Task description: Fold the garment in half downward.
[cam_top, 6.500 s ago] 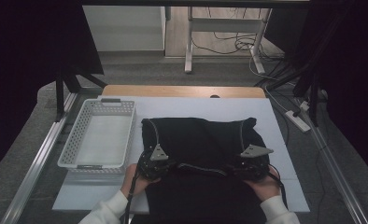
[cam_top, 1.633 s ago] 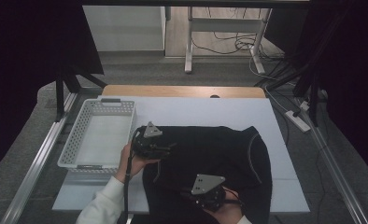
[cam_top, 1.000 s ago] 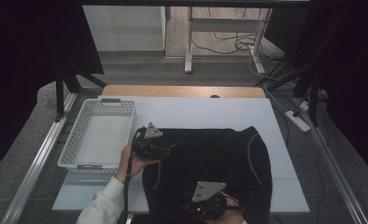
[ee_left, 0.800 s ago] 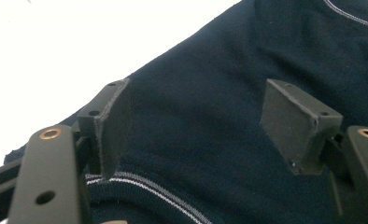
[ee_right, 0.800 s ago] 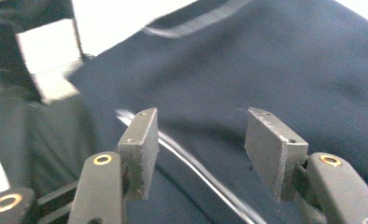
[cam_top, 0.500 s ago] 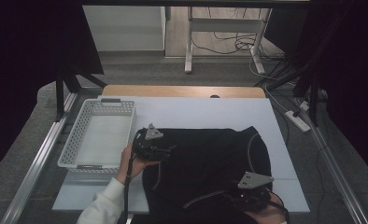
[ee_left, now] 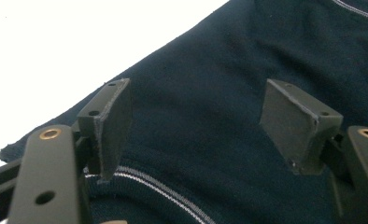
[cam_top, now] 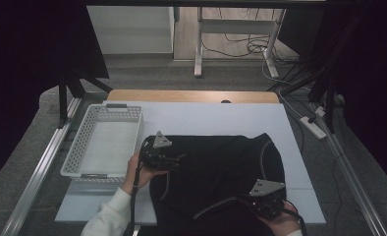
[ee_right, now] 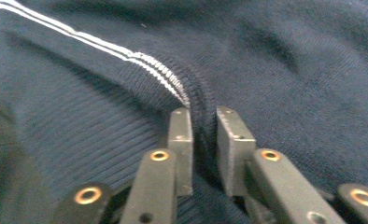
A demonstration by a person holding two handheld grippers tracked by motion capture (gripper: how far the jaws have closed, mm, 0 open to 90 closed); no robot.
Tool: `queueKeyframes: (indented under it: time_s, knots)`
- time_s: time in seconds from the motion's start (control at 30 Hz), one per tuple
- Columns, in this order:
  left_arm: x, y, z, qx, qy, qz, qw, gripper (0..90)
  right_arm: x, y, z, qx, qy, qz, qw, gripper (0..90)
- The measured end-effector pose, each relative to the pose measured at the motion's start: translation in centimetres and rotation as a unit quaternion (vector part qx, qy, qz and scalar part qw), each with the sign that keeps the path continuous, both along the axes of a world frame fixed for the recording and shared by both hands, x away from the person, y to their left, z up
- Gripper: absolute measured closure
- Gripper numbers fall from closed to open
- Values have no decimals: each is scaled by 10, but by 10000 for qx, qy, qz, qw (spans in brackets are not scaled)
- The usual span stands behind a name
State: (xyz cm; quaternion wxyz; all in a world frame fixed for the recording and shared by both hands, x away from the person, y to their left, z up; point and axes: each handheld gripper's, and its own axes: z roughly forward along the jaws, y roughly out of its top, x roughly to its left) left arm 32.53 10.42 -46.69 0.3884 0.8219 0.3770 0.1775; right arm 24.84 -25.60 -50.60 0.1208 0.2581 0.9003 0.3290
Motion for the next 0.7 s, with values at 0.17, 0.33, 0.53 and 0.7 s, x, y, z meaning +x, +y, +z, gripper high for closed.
queueKeyframes:
  time_s: [0.17, 0.33, 0.53, 0.7]
  knots:
    - [0, 2, 0, -15, 2, -2, 10000, 263, -23, 3, 11, 127, -33, 186, 9997, 806]
    - [0, 4, 0, -29, 0, 30, 10000, 263, -45, 2, 16, 256, 33, 314, 9992, 810]
    - [0, 3, 1, -23, -9, 35, 10000, 262, -48, 7, 5, 131, 189, 407, 9989, 790]
    - [0, 2, -1, 16, 11, 9, 10000, 260, -46, 4, 9, 349, 115, 293, 9989, 519]
